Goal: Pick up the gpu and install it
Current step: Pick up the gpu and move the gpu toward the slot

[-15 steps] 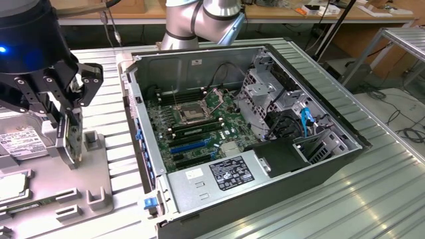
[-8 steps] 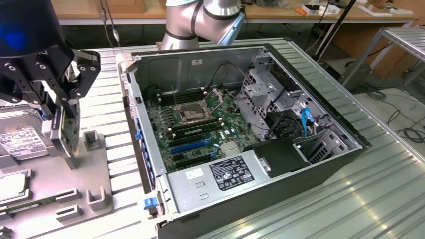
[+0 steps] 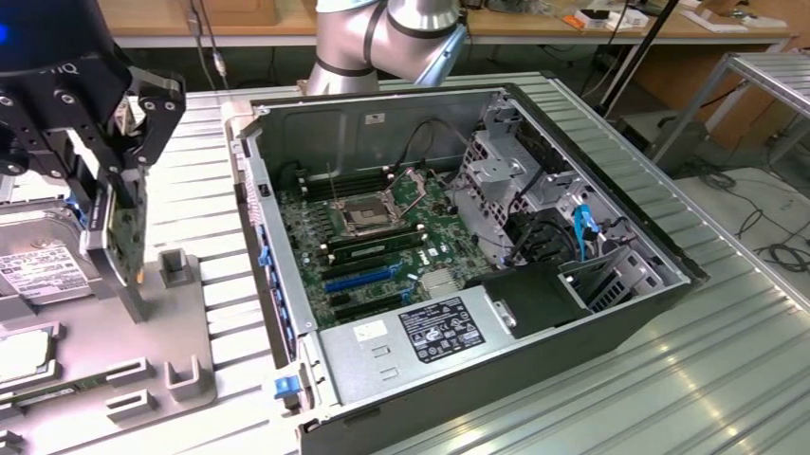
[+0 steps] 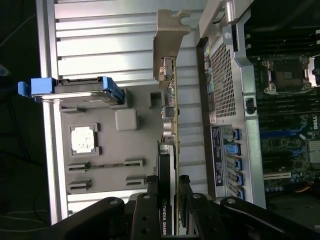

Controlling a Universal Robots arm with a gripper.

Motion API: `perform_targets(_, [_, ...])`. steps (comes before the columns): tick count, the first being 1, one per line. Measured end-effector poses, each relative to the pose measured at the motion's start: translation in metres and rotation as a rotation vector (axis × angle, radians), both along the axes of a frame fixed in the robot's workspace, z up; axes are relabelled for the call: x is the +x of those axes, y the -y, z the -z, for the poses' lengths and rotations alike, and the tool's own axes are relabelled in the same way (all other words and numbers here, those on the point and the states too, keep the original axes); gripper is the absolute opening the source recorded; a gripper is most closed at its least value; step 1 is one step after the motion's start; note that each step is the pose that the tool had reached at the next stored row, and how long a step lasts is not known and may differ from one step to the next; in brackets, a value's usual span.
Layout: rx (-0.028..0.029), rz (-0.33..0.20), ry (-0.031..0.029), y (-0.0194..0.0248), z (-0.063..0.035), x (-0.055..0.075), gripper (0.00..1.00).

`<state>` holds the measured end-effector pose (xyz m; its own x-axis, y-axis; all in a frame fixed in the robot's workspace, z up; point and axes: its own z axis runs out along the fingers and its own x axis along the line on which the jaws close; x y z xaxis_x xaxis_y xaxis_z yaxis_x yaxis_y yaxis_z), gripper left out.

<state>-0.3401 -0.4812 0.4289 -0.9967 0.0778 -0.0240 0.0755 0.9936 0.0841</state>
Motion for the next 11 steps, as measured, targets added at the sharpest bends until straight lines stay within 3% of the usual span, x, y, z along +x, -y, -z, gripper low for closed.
perform_targets(3, [-0.0001, 0.0, -0.0001, 0.0, -0.0051, -0.0003, 0.27])
perform_targets(11, [-0.0002, 0.0, -0.0003, 0.0, -0.0058, -0.0003, 0.27])
